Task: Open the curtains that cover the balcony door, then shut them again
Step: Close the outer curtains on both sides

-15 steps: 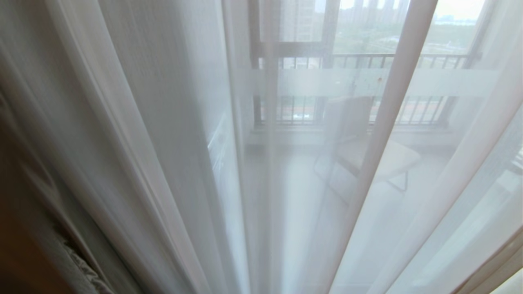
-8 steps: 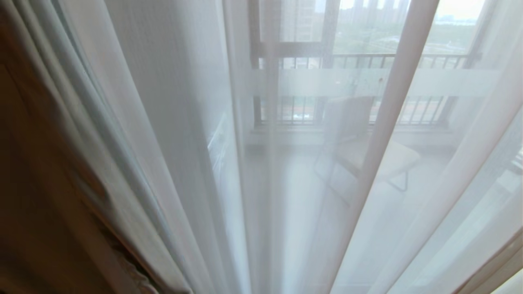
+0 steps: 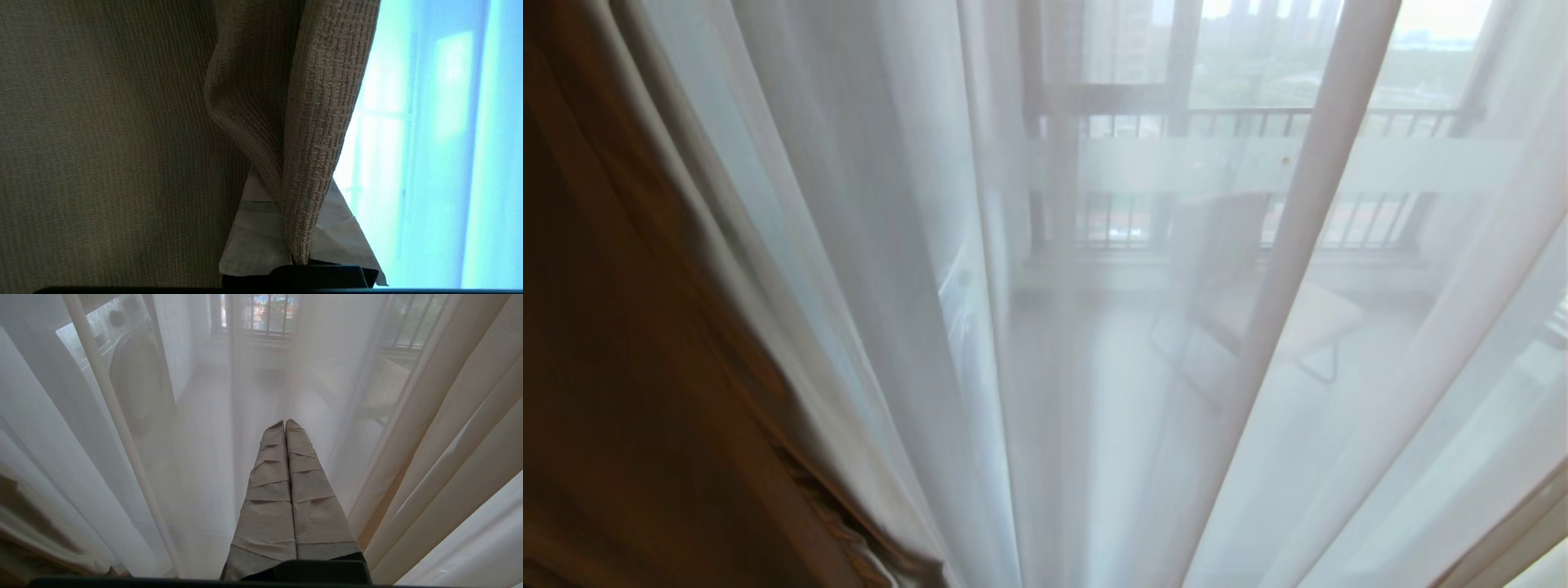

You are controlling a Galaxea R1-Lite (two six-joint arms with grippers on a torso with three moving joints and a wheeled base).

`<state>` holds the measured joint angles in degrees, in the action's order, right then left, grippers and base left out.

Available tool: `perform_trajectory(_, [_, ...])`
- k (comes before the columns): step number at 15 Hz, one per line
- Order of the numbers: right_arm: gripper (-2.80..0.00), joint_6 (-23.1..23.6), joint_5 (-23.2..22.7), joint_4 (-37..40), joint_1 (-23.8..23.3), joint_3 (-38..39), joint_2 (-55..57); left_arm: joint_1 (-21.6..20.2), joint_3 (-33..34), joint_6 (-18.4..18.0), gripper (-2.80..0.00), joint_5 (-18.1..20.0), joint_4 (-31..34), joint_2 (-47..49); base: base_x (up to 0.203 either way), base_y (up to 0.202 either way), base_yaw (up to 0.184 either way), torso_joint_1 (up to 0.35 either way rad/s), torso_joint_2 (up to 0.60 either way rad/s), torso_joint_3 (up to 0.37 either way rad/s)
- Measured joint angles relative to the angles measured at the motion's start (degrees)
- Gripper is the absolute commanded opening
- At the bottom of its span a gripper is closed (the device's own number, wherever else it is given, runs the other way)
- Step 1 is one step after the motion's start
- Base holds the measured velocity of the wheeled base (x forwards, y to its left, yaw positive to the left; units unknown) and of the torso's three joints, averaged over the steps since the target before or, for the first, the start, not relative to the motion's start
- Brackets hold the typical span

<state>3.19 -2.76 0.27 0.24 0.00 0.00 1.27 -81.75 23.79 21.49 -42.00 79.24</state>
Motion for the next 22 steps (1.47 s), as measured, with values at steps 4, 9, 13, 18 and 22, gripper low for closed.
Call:
perform_trajectory(4, [-2.8, 0.0, 0.0, 0.0, 0.0, 0.0, 0.0, 5.3, 0.3, -2.3, -2.8, -0.1, 0.2, -0.4, 0.0, 0.0, 0.0, 0.0, 0.0, 0.0])
perform_trajectory(9, [-2.8, 0.0, 0.0, 0.0, 0.0, 0.0, 0.0, 11.5, 1.8, -5.7, -2.8, -1.4, 3.5, -1.8, 0.0, 0.0, 0.0, 0.0, 0.0, 0.0])
perform_trajectory(13, [-2.8, 0.0, 0.0, 0.0, 0.0, 0.0, 0.0, 16.3, 2.6, -8.3, -2.8, -3.7, 3.7, -2.2, 0.0, 0.0, 0.0, 0.0, 0.0, 0.0])
perform_trajectory(18, [-2.8, 0.0, 0.0, 0.0, 0.0, 0.0, 0.0, 18.5, 3.2, -9.4, -2.8, -4.5, 4.0, -2.3, 0.0, 0.0, 0.0, 0.0, 0.0, 0.0])
perform_trajectory(22, [-2.8, 0.0, 0.0, 0.0, 0.0, 0.0, 0.0, 16.3, 3.2, -9.4, -2.8, -6.7, 6.1, -3.4, 0.0, 0.0, 0.0, 0.0, 0.0, 0.0])
